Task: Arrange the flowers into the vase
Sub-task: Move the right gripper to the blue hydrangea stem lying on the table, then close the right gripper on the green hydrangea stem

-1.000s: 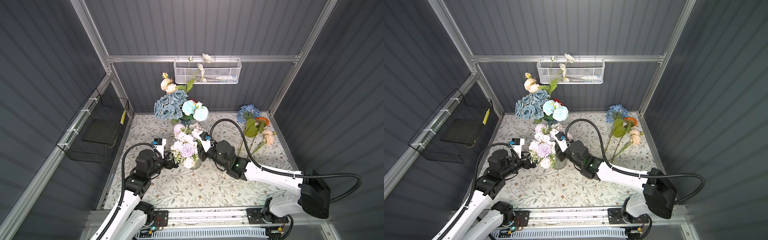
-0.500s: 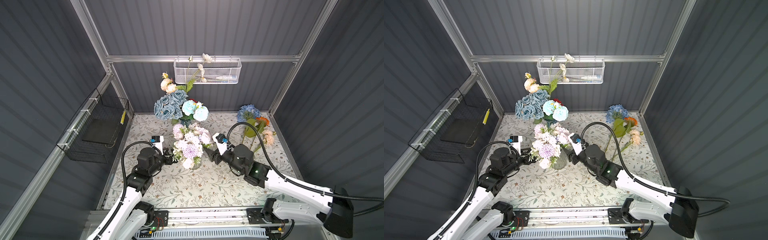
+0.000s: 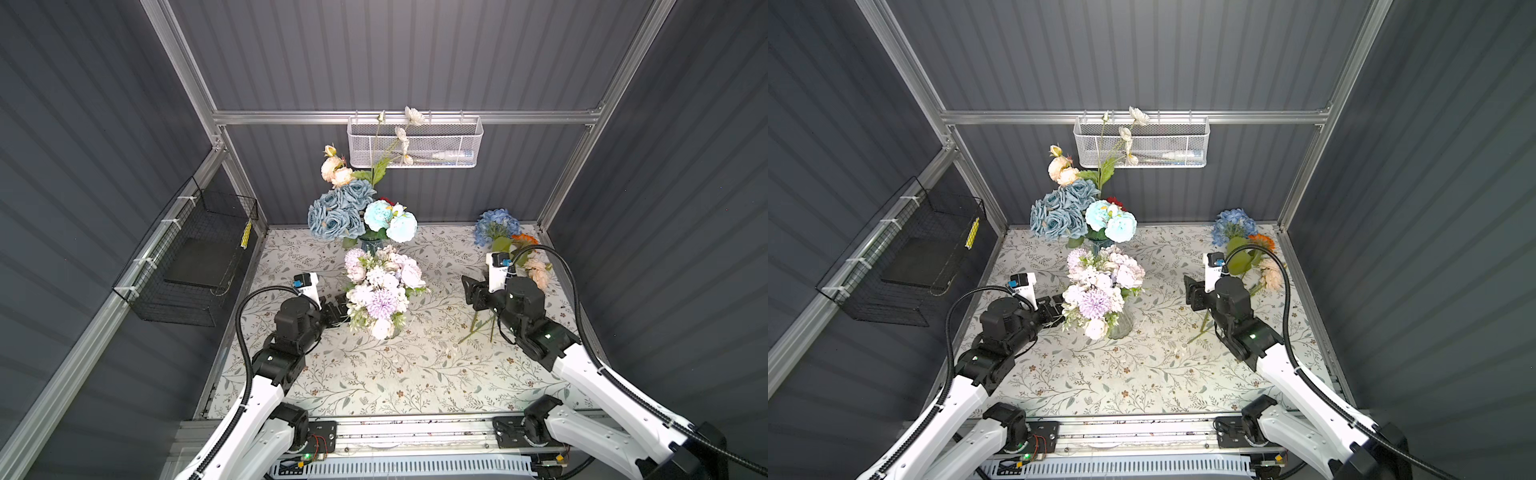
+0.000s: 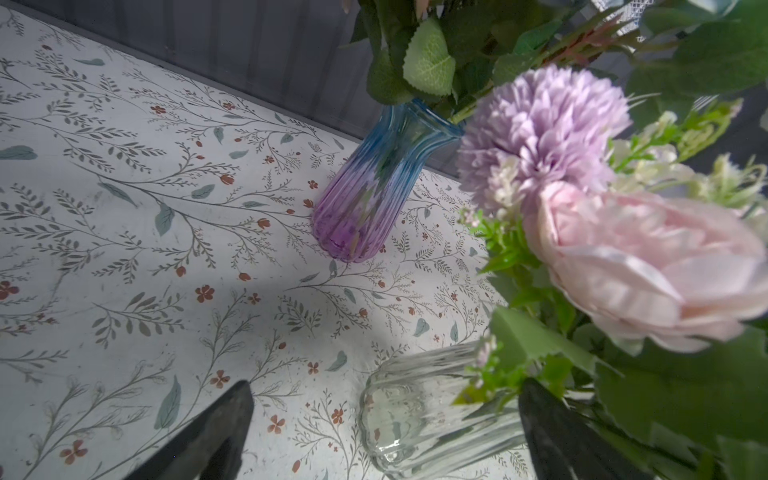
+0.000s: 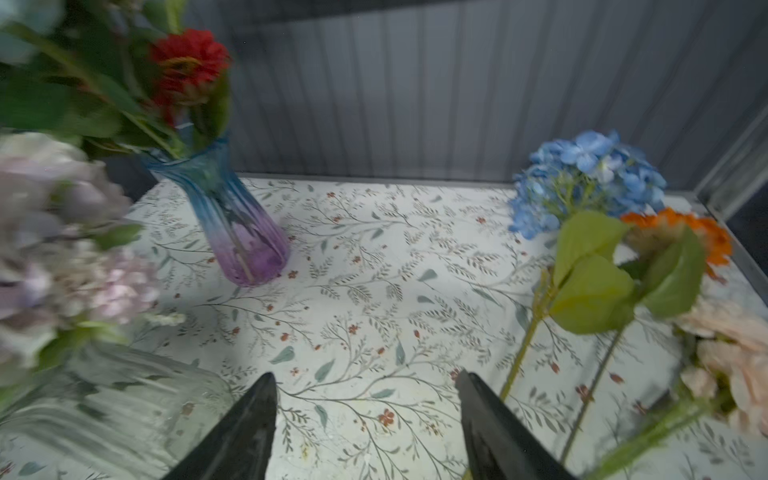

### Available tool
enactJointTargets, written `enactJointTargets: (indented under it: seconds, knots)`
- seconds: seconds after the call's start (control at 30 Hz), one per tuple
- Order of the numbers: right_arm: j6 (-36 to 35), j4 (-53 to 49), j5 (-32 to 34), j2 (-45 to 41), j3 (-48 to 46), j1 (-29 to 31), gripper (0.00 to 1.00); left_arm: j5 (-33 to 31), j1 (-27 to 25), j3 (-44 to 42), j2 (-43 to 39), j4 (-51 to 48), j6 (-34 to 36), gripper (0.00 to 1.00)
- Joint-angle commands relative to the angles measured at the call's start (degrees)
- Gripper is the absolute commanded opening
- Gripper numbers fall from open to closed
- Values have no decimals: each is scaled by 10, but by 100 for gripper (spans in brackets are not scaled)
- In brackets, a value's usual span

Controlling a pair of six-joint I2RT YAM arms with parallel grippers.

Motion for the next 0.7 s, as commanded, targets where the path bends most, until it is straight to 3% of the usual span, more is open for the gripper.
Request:
enactJointTargets:
  seconds: [0.0, 0.3, 0.67]
  knots:
    - [64, -48, -9, 45, 10, -46, 70, -37, -2, -5, -3, -22, 7, 99]
    - [155, -112, -102, 272, 113, -189, 66, 0, -2, -58, -6, 15, 35, 99]
    - [183, -100, -109, 421, 198, -219, 60, 66, -3, -103, -40, 23, 86, 99]
